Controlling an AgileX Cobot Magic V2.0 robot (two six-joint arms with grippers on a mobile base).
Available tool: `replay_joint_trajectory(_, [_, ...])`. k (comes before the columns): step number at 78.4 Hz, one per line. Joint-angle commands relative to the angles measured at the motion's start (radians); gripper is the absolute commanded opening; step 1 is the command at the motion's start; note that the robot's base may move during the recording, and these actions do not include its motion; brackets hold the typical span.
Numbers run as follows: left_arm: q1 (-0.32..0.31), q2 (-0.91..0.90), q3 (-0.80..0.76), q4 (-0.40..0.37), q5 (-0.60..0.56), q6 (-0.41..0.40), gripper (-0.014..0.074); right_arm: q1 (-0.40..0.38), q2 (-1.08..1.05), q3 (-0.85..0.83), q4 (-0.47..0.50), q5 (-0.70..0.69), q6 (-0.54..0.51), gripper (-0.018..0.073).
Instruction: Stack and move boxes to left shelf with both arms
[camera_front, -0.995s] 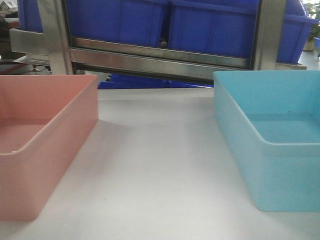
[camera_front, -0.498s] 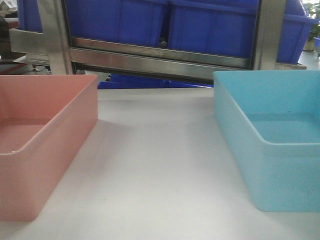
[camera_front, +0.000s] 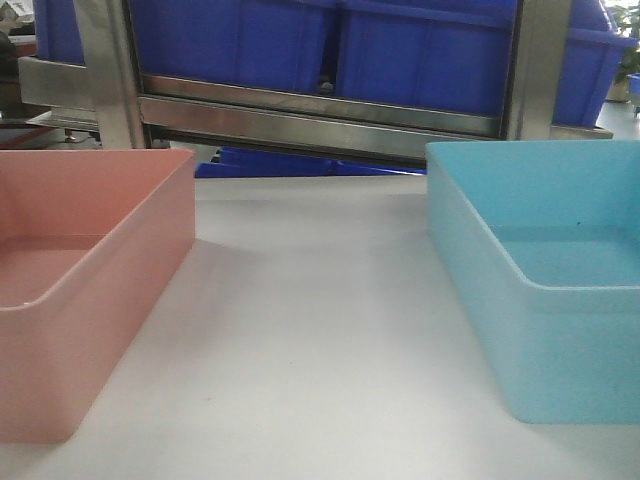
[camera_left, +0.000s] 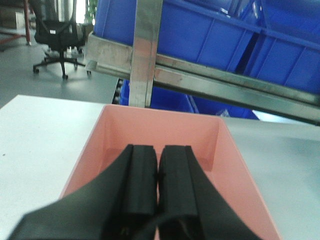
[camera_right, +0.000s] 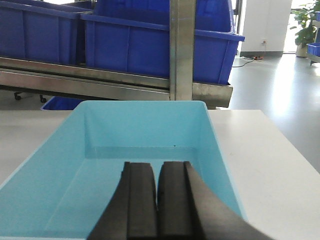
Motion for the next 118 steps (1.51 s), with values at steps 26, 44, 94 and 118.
replay_joint_trajectory(26, [-0.001,0.522,-0.333,-0.002,0.188,-0.002,-0.0001,-0.005,-0.019,-0.028,-0.007,-0.089,-0.005,0.0049])
replay_joint_trajectory(44, [0.001,0.841,-0.558,0.009,0.403,-0.002,-0.0001,-0.005,-0.019,-0.028,-0.007,-0.089,-0.005,0.0049])
replay_joint_trajectory(94, [0.226,1.457,-1.206,0.024,0.877,0.254,0.0241,-0.005,-0.019,-0.028,-0.007,-0.089,-0.005,0.0049])
replay_joint_trajectory(118, [0.246,1.585,-1.220,0.051,0.858,0.263,0.0391,-0.005,-0.019,-0.028,-0.007,-0.089,-0.005,0.0049])
